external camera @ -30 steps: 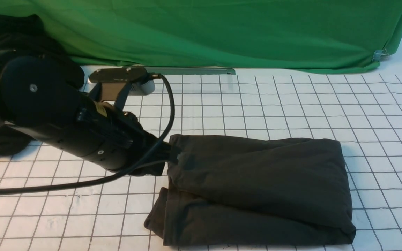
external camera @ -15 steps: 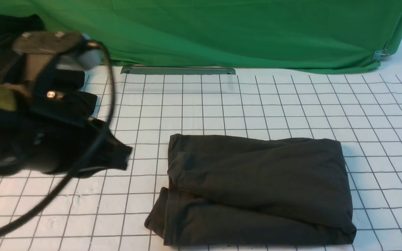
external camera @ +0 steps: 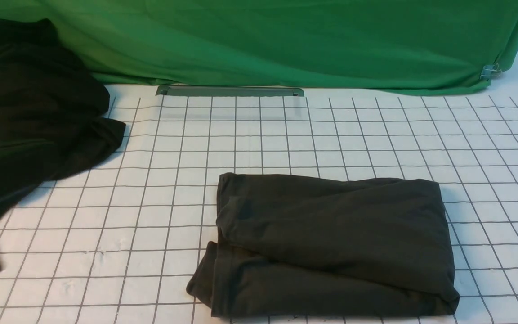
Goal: Fold a long-sleeved shirt over a white checkered tablecloth.
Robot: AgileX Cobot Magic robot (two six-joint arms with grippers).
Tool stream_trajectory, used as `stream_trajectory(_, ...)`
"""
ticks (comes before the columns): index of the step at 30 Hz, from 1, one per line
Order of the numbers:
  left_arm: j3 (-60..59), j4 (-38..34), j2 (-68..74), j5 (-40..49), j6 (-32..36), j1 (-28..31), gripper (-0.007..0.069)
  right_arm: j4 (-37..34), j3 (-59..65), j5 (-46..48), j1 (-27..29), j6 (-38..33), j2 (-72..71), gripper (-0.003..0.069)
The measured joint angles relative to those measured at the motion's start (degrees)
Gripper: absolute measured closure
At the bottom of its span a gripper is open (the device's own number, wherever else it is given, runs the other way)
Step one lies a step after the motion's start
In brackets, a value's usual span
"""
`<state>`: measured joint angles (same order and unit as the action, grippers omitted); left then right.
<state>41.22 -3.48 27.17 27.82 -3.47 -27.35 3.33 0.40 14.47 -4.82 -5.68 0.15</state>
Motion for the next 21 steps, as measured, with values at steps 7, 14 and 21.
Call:
stream_trajectory(7,-1.1,15.0,-14.5,4.6,-11.2,0.0,0.0623,0.0,0.0,0.0,0.0,0.0,0.0,0.0421)
stream_trajectory(14,-1.1,22.3,-17.0,5.0,-21.1,0.0,0.0623,0.0,0.0,0.0,0.0,0.0,0.0,0.0419)
stream_trajectory(21,-1.1,22.6,-17.0,5.2,-21.8,0.0,0.0622,0.0,0.0,0.0,0.0,0.0,0.0,0.0419)
